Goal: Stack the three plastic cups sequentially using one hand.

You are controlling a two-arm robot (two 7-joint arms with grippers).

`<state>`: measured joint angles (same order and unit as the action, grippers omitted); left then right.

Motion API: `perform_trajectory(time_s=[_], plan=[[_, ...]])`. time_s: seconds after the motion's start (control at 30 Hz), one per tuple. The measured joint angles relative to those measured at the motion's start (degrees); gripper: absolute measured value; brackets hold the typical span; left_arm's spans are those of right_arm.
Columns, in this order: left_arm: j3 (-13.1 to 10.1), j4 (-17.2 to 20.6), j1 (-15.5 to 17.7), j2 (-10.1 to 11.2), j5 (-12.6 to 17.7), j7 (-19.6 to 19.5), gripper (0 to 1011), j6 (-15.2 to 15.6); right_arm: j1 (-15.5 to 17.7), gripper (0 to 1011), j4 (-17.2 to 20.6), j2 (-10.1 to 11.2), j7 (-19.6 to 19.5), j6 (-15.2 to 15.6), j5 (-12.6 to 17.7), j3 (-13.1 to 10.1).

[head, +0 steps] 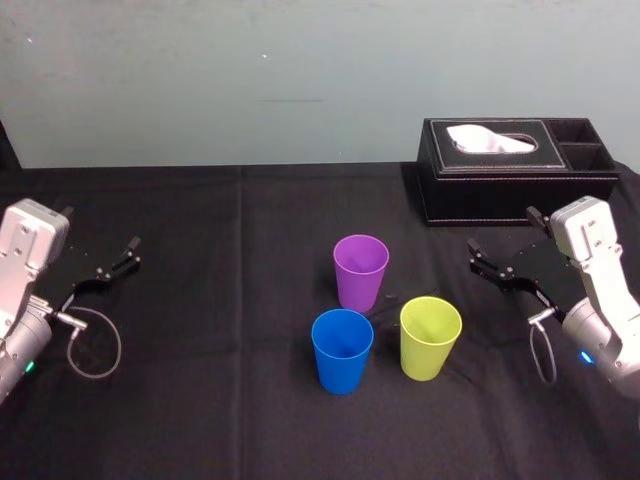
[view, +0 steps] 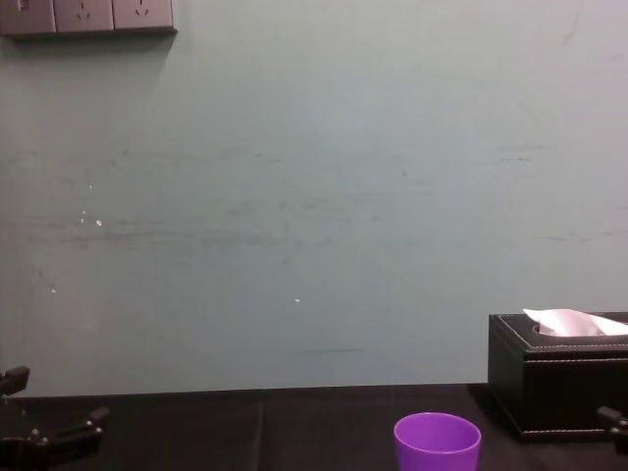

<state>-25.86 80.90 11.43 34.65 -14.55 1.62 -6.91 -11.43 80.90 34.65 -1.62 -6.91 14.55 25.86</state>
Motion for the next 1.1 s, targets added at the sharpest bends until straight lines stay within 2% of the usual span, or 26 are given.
perform_trajectory(time_s=[0.87, 1.0, 1.1], plan=[[0.0, 0.0, 0.0, 0.0, 0.0, 0.0, 1010, 0.0, 0.0, 1003, 0.0, 0.0, 0.0, 0.0, 0.0, 0.0], [0.0, 0.0, 0.0, 0.0, 0.0, 0.0, 1010, 0.0, 0.7, 1003, 0.7, -0.2, 0.3, 0.1, 0.1, -0.9], [0.0, 0.0, 0.0, 0.0, 0.0, 0.0, 1010, 0.0, 1.3, 1003, 1.4, 0.0, 1.6, 0.7, 1.5, -2.1]])
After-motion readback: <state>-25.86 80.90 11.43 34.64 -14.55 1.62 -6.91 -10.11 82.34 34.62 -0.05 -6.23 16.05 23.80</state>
